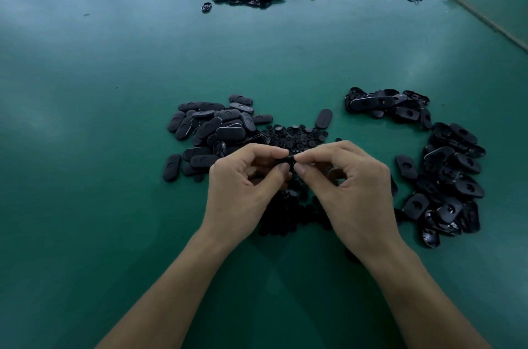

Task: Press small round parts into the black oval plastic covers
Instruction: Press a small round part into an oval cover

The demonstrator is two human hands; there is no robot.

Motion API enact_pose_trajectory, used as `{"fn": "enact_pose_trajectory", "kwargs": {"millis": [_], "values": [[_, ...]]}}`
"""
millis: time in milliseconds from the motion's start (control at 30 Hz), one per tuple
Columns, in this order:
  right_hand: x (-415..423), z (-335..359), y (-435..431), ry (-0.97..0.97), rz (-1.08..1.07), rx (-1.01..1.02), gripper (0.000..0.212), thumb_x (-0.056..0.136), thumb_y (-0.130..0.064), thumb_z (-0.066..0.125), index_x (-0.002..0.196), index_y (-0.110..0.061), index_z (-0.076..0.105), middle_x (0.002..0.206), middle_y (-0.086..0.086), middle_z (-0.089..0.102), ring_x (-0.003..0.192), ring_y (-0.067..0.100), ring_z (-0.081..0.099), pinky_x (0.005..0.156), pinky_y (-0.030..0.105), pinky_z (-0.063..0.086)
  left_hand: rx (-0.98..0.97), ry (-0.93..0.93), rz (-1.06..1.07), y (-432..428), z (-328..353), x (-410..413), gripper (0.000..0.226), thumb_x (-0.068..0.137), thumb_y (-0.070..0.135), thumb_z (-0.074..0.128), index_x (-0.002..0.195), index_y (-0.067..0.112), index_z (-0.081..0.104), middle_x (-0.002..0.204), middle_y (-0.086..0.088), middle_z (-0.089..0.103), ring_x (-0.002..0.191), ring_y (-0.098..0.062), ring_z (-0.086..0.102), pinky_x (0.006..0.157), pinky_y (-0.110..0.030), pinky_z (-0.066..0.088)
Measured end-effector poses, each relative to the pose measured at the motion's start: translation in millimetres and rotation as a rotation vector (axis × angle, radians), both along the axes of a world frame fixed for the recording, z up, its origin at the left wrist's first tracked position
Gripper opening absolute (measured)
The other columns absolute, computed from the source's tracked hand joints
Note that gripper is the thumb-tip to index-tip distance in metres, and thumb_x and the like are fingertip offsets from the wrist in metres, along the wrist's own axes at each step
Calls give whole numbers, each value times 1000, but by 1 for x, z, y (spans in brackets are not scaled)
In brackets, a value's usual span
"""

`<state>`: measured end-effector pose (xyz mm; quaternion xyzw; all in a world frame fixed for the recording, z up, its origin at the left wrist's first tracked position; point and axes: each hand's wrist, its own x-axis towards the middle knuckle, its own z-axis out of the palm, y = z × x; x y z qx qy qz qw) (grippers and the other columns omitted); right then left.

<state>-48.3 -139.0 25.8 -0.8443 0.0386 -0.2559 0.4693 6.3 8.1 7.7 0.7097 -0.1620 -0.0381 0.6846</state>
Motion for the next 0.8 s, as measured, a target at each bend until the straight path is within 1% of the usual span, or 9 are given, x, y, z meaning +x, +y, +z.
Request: {"fn": "enact_pose_trajectory", "kwargs": {"millis": [67, 200, 300, 400, 467, 567, 633, 700, 800], "values": [[0, 0, 0, 6, -6, 11, 17, 82, -11, 79, 92, -25, 78, 87, -12, 69, 80, 2, 65, 71, 6, 44, -3, 4, -1, 0, 0, 0, 17, 83, 9, 72, 95, 21, 74, 85, -1, 77, 76, -18, 75, 72, -30, 61], [0, 1, 1, 25, 1, 15, 19, 85, -9, 76, 96, -24, 78, 87, -16, 72, 84, -2, 67, 73, 6, 47, -17, 12, -10, -1, 2, -1, 17, 82, 9, 72, 95, 21, 74, 86, -1, 77, 78, -18, 75, 72, -26, 60], [-1, -1, 3, 64, 30, 67, 20, 85, -7, 75, 94, -25, 75, 81, -18, 71, 78, 0, 67, 69, 8, 48, -18, 9, -11, -1, 2, 0, 19, 82, 8, 73, 95, 22, 74, 87, 0, 77, 79, -19, 75, 72, -24, 59], [-1, -2, 3, 81, 32, 116, 19, 84, -6, 76, 88, -25, 71, 75, -17, 70, 71, 0, 66, 64, 7, 47, -8, -9, -15, -1, 2, 0, 23, 84, 1, 74, 95, 22, 75, 85, 1, 77, 77, -16, 75, 71, -20, 57], [-1, -1, 4, 87, 46, 119, 19, 85, -6, 76, 86, -25, 72, 76, -18, 71, 72, -2, 67, 64, 7, 48, 5, -20, -16, -1, 2, 0, 23, 84, 2, 73, 94, 22, 75, 85, 3, 77, 77, -15, 74, 72, -21, 57], [-1, -1, 4, 123, 71, 150, 19, 86, -6, 74, 88, -25, 73, 80, -19, 72, 75, -2, 69, 68, 10, 52, 24, -33, -9, -1, 3, 0, 20, 83, 6, 73, 94, 22, 74, 86, 4, 77, 78, -13, 75, 72, -21, 58], [-1, -1, 3, 143, 72, 169, 20, 87, -5, 74, 89, -25, 74, 80, -18, 73, 76, -2, 69, 69, 12, 53, 42, -45, -18, -1, 3, 0, 23, 83, 2, 73, 95, 22, 74, 87, 5, 77, 78, -11, 74, 72, -19, 57], [-1, -1, 3, 155, 72, 165, 22, 87, -4, 74, 90, -26, 74, 80, -18, 73, 77, -3, 69, 69, 10, 53, 62, -53, -31, -1, 4, 0, 29, 83, -3, 73, 94, 23, 73, 86, 6, 77, 77, -10, 73, 71, -19, 56], [-1, -1, 4, 146, 63, 144, 23, 86, -3, 74, 90, -26, 74, 81, -20, 72, 78, -5, 68, 69, 7, 50, 75, -70, -37, 0, 4, 0, 31, 81, -4, 74, 93, 24, 71, 85, 7, 76, 75, -9, 72, 70, -18, 56]]}}
